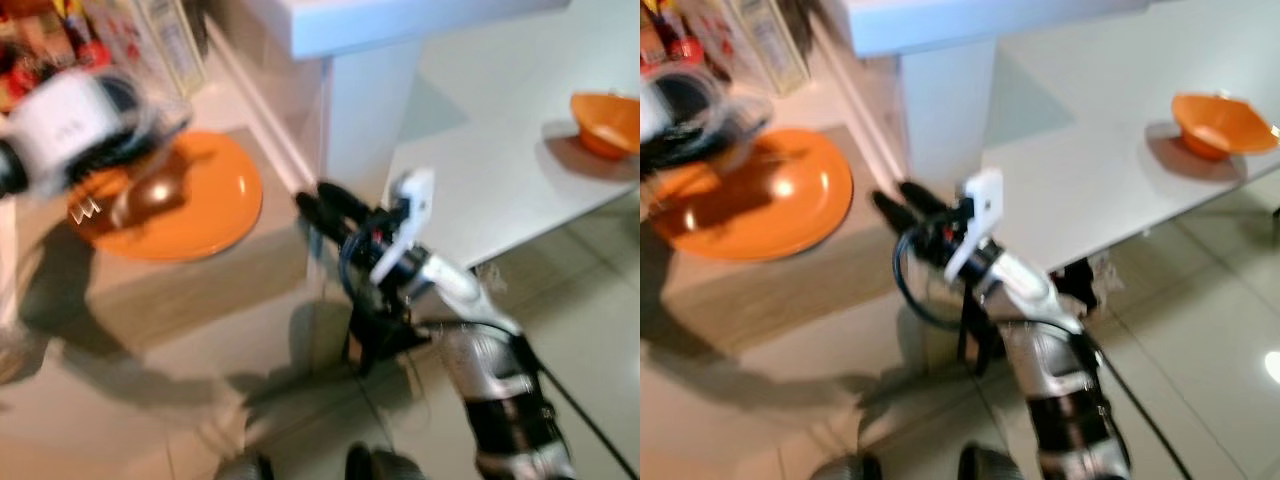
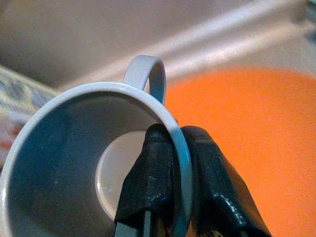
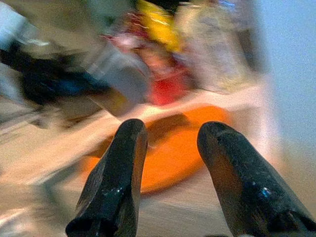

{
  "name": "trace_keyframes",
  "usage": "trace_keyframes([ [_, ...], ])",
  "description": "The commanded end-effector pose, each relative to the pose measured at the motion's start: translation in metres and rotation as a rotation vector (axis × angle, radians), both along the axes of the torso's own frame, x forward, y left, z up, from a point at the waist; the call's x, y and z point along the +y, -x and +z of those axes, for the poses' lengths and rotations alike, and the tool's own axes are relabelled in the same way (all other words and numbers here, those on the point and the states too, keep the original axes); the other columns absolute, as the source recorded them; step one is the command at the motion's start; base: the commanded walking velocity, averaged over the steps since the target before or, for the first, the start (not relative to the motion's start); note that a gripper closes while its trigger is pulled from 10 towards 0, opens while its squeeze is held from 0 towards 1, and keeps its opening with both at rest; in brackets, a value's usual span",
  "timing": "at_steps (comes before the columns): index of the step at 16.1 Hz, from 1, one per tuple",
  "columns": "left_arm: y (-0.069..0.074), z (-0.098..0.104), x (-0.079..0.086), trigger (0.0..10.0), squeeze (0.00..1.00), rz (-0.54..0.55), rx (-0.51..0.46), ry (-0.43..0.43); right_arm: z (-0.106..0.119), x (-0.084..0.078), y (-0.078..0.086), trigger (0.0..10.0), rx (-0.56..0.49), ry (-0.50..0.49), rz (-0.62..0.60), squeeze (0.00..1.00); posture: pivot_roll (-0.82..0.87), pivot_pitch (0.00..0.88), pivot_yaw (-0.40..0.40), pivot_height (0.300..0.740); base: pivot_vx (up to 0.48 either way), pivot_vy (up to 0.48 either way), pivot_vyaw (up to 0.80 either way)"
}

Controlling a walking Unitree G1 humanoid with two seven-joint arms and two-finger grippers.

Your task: Setting the table

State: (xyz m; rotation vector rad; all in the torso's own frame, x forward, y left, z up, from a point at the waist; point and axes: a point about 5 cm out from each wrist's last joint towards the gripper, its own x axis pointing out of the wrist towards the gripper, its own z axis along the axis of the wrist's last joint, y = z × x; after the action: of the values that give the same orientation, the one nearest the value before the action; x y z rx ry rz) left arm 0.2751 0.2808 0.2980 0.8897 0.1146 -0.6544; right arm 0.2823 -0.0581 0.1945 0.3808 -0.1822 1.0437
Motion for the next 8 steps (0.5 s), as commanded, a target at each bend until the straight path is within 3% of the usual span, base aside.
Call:
trace_keyframes([
  [1, 0.009, 0.008, -0.001, 0.0, 0.00, -0.030, 0.012, -0.007, 0.008, -0.003, 0.005, 10.0, -0.012, -0.042, 0.069, 1.00, -0.06, 0.106, -0.012, 0.740, 0.000, 0.000, 0.00],
  [3, 0.027, 0.006, -0.002, 0.0, 0.00, -0.087, 0.085, -0.055, 0.014, -0.013, 0.011, 10.0, -0.030, -0.047, 0.205, 1.00, -0.06, 0.104, -0.015, 0.740, 0.000, 0.000, 0.00],
  [4, 0.037, 0.004, -0.008, 1.5, 0.00, -0.124, 0.123, -0.086, 0.017, -0.026, 0.017, 10.0, -0.061, -0.017, 0.338, 1.00, -0.05, 0.102, -0.021, 0.740, 0.000, 0.000, 0.00],
  [5, 0.041, 0.004, -0.017, 7.8, 0.00, -0.154, 0.132, -0.059, 0.020, -0.036, 0.021, 10.0, -0.084, 0.020, 0.419, 1.00, -0.04, 0.102, -0.021, 0.740, 0.000, 0.000, 0.00],
  [6, 0.046, 0.002, -0.025, 10.0, 0.00, -0.192, 0.156, -0.045, 0.020, -0.043, 0.021, 10.0, -0.091, 0.063, 0.454, 1.00, -0.04, 0.098, -0.024, 0.740, 0.000, 0.000, 0.00],
  [8, 0.054, -0.004, -0.049, 10.0, 0.00, -0.330, 0.204, 0.000, 0.018, -0.048, 0.018, 10.0, -0.105, 0.185, 0.482, 1.00, -0.05, 0.096, -0.026, 0.740, 0.000, 0.000, 0.00],
])
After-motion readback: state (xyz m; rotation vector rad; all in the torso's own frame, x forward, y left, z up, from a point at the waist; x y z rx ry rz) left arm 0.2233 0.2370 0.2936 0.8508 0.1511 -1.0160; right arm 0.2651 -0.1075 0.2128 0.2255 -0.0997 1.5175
